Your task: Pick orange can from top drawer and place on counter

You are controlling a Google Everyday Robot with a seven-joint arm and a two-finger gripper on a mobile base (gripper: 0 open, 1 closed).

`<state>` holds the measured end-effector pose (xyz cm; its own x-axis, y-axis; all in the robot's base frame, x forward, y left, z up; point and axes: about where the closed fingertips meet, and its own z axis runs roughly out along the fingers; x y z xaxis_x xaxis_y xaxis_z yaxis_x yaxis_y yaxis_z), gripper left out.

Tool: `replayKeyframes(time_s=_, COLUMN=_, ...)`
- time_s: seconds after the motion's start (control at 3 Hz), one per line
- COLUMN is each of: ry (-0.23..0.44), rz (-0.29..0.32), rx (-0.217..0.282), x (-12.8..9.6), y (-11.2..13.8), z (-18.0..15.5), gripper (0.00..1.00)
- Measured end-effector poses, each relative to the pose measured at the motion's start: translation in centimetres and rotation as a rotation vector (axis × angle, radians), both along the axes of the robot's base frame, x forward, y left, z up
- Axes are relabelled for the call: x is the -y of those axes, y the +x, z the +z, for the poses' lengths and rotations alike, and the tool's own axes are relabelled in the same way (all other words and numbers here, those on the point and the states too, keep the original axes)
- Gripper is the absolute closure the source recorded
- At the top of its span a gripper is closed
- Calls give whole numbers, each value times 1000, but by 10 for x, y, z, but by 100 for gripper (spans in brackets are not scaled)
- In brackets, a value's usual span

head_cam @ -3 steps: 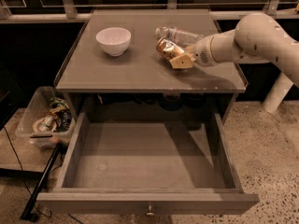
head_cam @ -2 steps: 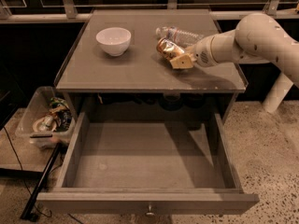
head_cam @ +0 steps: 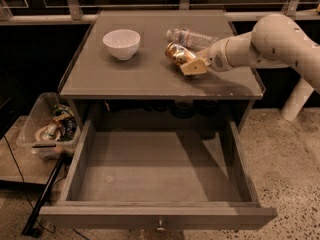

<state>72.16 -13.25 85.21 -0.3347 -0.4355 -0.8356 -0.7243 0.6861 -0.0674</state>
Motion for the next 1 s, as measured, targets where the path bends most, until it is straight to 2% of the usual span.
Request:
replayKeyframes(time_s=0.33, ry=0, rz=0, rx=0, x=0, y=0, z=0, gripper=12)
replayKeyframes(time_s=0.67, ry=0, rz=0, rx=0, x=0, y=0, z=0, gripper=0)
replayKeyframes(time_s=1.0, ry=0, rz=0, rx=0, x=0, y=0, z=0, gripper=0)
